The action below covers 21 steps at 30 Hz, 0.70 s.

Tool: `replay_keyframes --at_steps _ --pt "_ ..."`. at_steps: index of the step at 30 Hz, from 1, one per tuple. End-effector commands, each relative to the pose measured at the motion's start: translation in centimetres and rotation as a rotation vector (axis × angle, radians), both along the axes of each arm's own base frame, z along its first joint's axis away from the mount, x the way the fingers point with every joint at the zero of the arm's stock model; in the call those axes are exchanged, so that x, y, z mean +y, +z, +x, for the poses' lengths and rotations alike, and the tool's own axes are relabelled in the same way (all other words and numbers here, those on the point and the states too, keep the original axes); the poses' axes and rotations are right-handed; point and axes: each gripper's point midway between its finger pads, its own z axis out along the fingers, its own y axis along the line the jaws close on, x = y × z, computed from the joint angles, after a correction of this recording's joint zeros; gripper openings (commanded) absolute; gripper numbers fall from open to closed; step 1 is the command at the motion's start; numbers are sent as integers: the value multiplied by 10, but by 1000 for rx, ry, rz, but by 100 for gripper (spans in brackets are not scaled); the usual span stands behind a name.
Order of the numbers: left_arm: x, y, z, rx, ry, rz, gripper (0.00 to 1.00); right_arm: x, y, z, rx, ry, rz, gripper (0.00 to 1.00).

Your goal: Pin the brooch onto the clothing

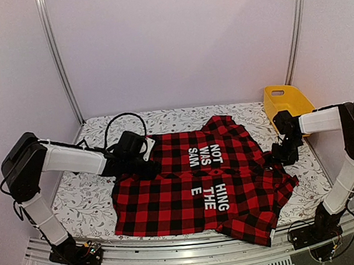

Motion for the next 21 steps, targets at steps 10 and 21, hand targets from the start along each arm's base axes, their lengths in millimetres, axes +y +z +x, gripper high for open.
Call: replay_keyframes --at_steps 10,21 --pt "67 -60 18 95 281 124 68 -17 -18 32 -22 -48 -86 0" --pt "68 -30 26 43 293 68 68 -23 13 48 -45 -14 -131 18"
